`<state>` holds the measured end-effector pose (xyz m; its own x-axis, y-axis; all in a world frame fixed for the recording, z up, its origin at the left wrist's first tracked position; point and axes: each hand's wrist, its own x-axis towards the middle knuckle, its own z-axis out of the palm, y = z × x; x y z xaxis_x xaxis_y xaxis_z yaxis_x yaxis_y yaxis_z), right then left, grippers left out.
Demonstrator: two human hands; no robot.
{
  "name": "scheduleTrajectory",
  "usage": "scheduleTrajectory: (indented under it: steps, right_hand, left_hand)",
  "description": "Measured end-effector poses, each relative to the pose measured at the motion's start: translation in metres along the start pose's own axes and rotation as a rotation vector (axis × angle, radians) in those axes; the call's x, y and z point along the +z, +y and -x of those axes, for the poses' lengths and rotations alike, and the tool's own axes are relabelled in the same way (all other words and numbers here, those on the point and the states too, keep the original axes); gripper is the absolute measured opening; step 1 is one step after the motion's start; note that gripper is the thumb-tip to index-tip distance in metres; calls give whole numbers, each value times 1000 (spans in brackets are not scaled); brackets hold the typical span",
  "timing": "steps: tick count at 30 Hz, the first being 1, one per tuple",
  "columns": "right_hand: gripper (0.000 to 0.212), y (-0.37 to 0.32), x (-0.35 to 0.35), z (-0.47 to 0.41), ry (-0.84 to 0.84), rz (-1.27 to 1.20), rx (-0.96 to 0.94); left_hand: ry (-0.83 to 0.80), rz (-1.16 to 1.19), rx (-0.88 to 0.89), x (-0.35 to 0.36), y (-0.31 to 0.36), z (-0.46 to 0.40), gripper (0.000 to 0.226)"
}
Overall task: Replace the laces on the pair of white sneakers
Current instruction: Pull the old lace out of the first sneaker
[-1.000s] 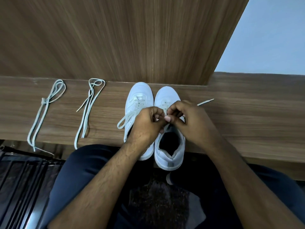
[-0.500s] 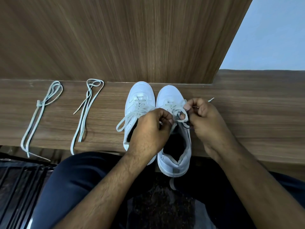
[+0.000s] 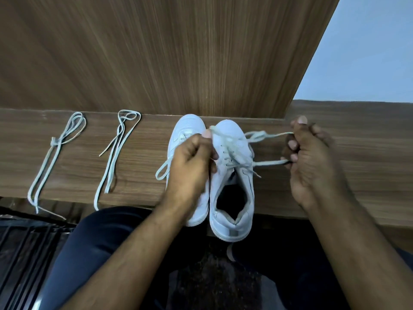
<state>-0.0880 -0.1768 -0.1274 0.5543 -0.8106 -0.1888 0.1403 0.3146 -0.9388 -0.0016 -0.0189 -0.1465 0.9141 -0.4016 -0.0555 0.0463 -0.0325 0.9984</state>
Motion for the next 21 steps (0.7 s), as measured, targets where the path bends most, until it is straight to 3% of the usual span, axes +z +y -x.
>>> scheduleTrajectory:
  steps: [4, 6, 8, 10, 12, 14, 16, 19, 21]
  right_hand:
    - [13, -7, -2, -1, -72, -195, -18]
    - [15, -11, -2, -2, -98, -155, -148]
    - [23, -12, -4, -4, -35, 162, -360]
    - [37, -8, -7, -7, 11, 643, -552]
    - [51, 0, -13, -11, -23, 994, -519]
    - [59, 9, -17, -15, -23, 1227, -388]
    - [61, 10, -17, -16, 13, 1376, -403]
    - [56, 1, -19, -20, 78, 1321, -568]
    - [51, -2, -21, -22, 16, 1198, -562]
  left_hand:
    - [-41, 280, -123, -15, 13, -4, 45]
    - [-114, 84, -8, -14, 11, 2, 36]
    - [-223, -366, 284, -10, -1, 9, 22]
    - [-329, -776, 500, -6, -14, 13, 30]
    - [-338, -927, 564, -4, -19, 11, 33]
    - [-316, -899, 567, -5, -20, 9, 23]
    - [-311, -859, 562, -4, -19, 9, 15]
    - [-288, -762, 553, -3, -18, 9, 7]
    - [-258, -535, 422, -4, -15, 9, 7]
